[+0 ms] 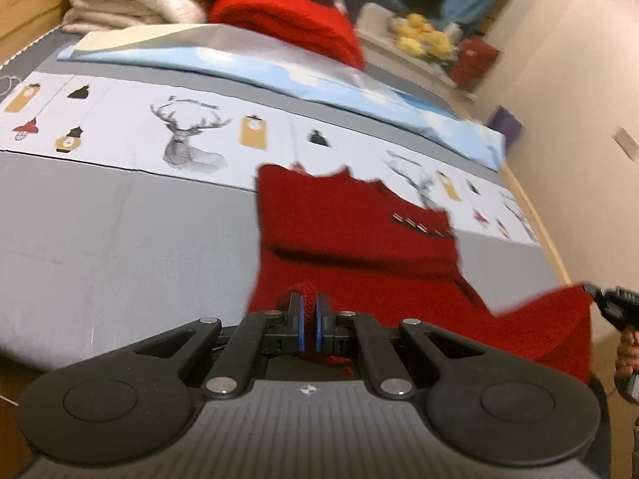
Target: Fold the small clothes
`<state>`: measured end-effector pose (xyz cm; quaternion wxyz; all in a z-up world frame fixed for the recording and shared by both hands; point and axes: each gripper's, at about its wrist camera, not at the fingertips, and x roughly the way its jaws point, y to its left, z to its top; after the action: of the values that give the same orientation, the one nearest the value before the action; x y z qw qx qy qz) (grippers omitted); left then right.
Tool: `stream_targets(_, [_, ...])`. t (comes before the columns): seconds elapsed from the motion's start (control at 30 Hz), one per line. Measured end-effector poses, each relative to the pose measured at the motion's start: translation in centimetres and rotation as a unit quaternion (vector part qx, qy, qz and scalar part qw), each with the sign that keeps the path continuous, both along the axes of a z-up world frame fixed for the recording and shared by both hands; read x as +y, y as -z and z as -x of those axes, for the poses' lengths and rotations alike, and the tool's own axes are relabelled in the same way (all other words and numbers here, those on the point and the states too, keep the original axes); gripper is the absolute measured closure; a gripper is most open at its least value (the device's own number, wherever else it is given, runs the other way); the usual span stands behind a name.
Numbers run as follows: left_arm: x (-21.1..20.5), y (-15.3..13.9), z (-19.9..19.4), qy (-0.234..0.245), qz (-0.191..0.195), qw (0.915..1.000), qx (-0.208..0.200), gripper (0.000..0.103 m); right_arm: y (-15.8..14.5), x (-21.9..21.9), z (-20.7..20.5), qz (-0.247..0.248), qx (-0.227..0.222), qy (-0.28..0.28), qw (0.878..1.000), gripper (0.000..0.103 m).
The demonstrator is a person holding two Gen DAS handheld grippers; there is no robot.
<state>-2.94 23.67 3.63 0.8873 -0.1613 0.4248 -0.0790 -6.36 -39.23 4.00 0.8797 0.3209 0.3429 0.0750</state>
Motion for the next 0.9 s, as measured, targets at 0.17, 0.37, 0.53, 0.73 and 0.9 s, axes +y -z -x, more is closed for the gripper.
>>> stream_targets(0.17, [0.5, 5.2, -11.1, -0.020, -0.009, 0.9993, 0.030, 0.098, 4.5, 0.2, -10.0, 0.018, 0.054, 0.025, 0.998, 0.098])
stream_targets(0.37, [2.0, 11.5, -16.7, -0.083, -0.011, 0.9956, 0.043, 0.086, 11.7, 1.5, -19.1, 0.053, 0.106, 0.030, 0.992, 0.092])
stream_targets(0.53, [3.0, 13.2, -17.7, -0.082, 0.046, 0.9926, 0.077, 0.046, 13.4, 1.4, -19.5, 0.052, 0.107, 0.070, 0.990, 0.079])
stream_targets(0.73, [1.7, 16.2, -18.3, -0.055, 0.016, 0.9897, 0.131, 0.045, 16.6, 3.2, -20.1, 0.088, 0.165, 0.002, 0.982, 0.058])
stream_targets(0.9, [0.1, 17.1, -18.9, -0.034, -0.001, 0.9902, 0.136, 0.047, 18.4, 4.5, -20.9, 0.090, 0.196, -0.027, 0.976, 0.057])
